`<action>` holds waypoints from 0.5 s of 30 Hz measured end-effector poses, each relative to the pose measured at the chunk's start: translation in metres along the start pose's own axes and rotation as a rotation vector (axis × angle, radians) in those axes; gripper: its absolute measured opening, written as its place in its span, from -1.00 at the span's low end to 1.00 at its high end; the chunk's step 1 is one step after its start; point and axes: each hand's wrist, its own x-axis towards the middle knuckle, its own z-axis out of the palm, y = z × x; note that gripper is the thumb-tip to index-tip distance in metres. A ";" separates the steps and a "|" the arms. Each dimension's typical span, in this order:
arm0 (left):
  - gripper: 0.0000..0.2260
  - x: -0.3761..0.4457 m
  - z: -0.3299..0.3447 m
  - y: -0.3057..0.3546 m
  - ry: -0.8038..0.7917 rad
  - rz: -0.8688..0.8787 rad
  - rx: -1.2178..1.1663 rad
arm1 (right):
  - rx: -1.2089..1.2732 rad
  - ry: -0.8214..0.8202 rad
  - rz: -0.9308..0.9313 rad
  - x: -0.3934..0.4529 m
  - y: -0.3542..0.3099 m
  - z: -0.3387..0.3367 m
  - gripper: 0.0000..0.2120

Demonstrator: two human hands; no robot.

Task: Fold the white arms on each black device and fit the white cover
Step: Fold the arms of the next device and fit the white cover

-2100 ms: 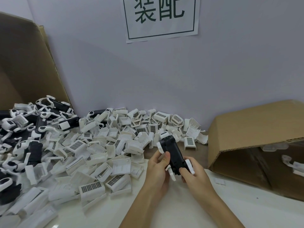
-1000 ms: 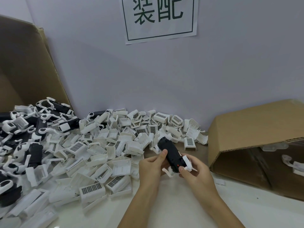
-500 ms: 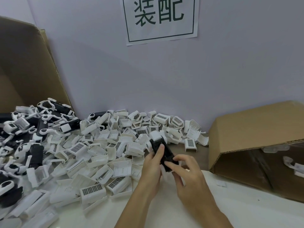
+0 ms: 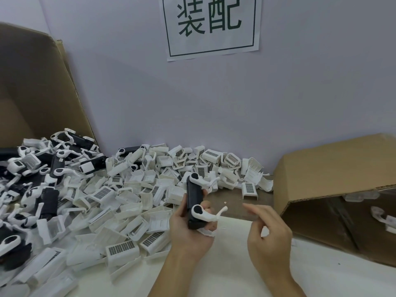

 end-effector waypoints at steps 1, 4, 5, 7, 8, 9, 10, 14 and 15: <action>-0.66 0.000 -0.001 0.001 -0.033 -0.002 -0.018 | -0.002 0.000 0.013 0.000 -0.001 0.001 -0.60; -0.65 0.001 -0.004 0.001 -0.081 -0.004 0.027 | -0.003 -0.026 0.033 0.000 -0.003 0.003 -0.62; -0.66 0.002 -0.004 0.001 -0.076 -0.001 0.068 | -0.001 -0.032 0.045 0.000 -0.003 0.003 -0.63; -0.66 0.004 -0.002 0.000 -0.026 0.047 0.202 | 0.001 -0.038 0.073 0.001 0.000 0.003 -0.64; -0.64 0.005 -0.001 -0.001 0.010 0.106 0.304 | 0.004 -0.042 0.091 0.001 0.002 0.003 -0.62; -0.63 0.006 -0.001 -0.004 0.044 0.189 0.429 | 0.005 -0.046 0.108 0.001 0.004 0.003 -0.59; -0.63 0.007 0.000 -0.006 0.065 0.290 0.551 | 0.006 -0.050 0.122 0.001 0.006 0.003 -0.57; -0.81 0.006 -0.002 -0.016 0.121 0.549 0.897 | 0.022 -0.053 0.180 0.000 0.010 0.004 -0.57; -0.86 0.007 -0.002 -0.017 0.144 0.566 0.948 | 0.023 -0.058 0.203 0.001 0.011 0.005 -0.58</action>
